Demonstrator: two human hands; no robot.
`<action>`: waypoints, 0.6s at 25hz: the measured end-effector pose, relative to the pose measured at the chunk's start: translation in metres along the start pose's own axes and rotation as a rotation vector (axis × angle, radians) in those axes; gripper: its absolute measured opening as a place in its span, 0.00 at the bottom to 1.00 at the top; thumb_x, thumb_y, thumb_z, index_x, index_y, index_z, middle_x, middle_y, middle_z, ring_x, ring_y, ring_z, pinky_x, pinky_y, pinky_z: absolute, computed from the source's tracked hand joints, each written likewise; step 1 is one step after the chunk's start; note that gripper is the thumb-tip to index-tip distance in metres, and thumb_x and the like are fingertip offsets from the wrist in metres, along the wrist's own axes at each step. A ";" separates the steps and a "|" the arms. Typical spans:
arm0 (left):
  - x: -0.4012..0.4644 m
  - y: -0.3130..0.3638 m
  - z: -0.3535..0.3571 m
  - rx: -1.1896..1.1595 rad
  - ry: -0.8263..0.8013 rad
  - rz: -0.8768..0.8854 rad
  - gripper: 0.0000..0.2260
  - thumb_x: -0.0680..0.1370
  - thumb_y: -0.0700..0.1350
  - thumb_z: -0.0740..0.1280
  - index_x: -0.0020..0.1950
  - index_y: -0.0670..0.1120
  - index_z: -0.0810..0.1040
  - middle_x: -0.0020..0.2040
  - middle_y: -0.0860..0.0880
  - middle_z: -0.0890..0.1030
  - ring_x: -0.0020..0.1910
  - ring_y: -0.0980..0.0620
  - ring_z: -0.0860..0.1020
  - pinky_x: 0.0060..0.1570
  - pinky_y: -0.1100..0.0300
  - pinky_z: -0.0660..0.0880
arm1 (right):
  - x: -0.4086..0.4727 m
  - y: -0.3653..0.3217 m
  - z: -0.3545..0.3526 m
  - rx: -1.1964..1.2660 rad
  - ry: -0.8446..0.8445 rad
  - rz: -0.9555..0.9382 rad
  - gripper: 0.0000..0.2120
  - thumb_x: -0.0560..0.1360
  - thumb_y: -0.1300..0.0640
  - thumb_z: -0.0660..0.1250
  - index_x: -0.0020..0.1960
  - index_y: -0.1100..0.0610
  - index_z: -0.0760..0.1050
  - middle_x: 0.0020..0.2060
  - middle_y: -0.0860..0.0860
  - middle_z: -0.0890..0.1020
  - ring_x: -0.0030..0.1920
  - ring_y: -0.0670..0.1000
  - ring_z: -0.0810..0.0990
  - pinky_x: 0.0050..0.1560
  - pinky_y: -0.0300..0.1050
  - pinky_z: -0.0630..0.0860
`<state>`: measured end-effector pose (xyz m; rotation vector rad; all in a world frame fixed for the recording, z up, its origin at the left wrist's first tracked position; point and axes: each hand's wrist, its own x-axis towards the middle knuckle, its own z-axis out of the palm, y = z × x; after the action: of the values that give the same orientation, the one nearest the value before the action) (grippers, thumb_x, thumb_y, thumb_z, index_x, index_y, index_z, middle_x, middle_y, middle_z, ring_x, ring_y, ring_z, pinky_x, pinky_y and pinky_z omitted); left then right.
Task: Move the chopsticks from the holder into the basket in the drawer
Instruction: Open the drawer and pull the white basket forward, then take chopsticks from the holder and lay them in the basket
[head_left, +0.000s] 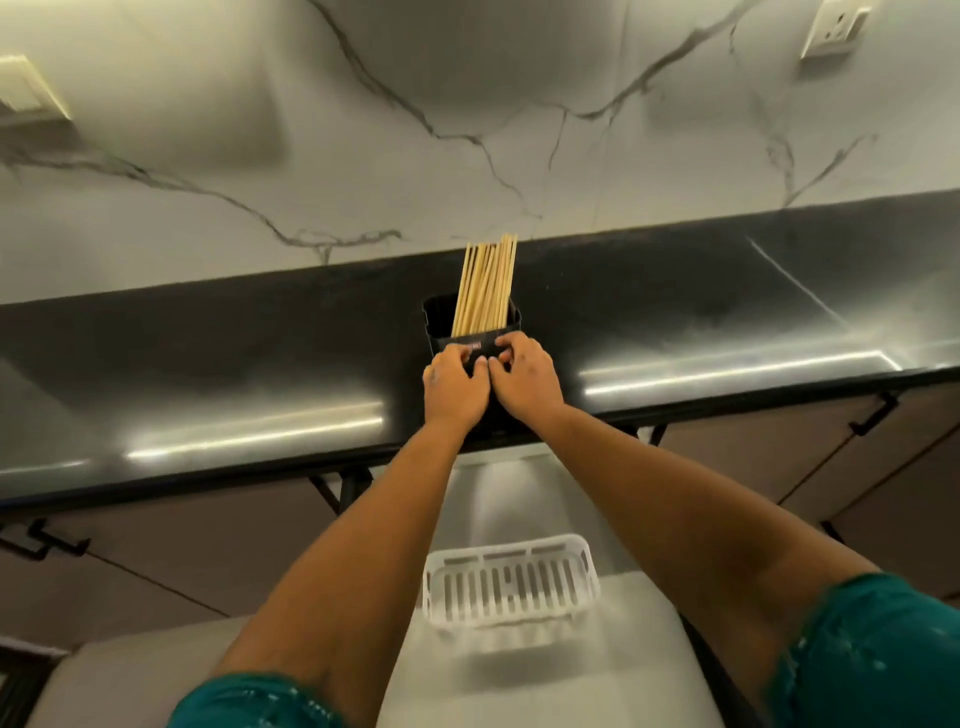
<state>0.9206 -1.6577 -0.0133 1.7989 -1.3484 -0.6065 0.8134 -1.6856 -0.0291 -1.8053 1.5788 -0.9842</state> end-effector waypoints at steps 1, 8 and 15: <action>0.017 0.014 -0.002 -0.045 0.007 0.003 0.12 0.78 0.47 0.62 0.60 0.45 0.74 0.57 0.45 0.78 0.60 0.45 0.74 0.59 0.52 0.71 | 0.022 -0.010 -0.003 0.016 0.001 -0.011 0.14 0.75 0.51 0.64 0.59 0.53 0.72 0.53 0.53 0.78 0.54 0.53 0.75 0.55 0.50 0.75; 0.092 0.028 -0.005 -0.247 0.034 -0.005 0.19 0.79 0.47 0.63 0.69 0.48 0.68 0.59 0.50 0.77 0.51 0.55 0.75 0.23 0.79 0.67 | 0.144 -0.009 -0.007 0.044 0.105 0.140 0.19 0.74 0.51 0.67 0.63 0.54 0.71 0.61 0.55 0.74 0.60 0.55 0.74 0.61 0.51 0.74; 0.106 -0.005 0.003 -0.020 -0.004 0.100 0.21 0.77 0.46 0.66 0.70 0.48 0.68 0.63 0.50 0.77 0.61 0.53 0.74 0.54 0.62 0.73 | 0.203 0.012 0.010 0.226 -0.059 0.453 0.15 0.74 0.49 0.70 0.56 0.55 0.75 0.50 0.53 0.84 0.44 0.50 0.83 0.50 0.49 0.81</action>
<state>0.9554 -1.7584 -0.0103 1.7039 -1.4210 -0.5676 0.8236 -1.8879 -0.0098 -1.2381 1.6641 -0.8426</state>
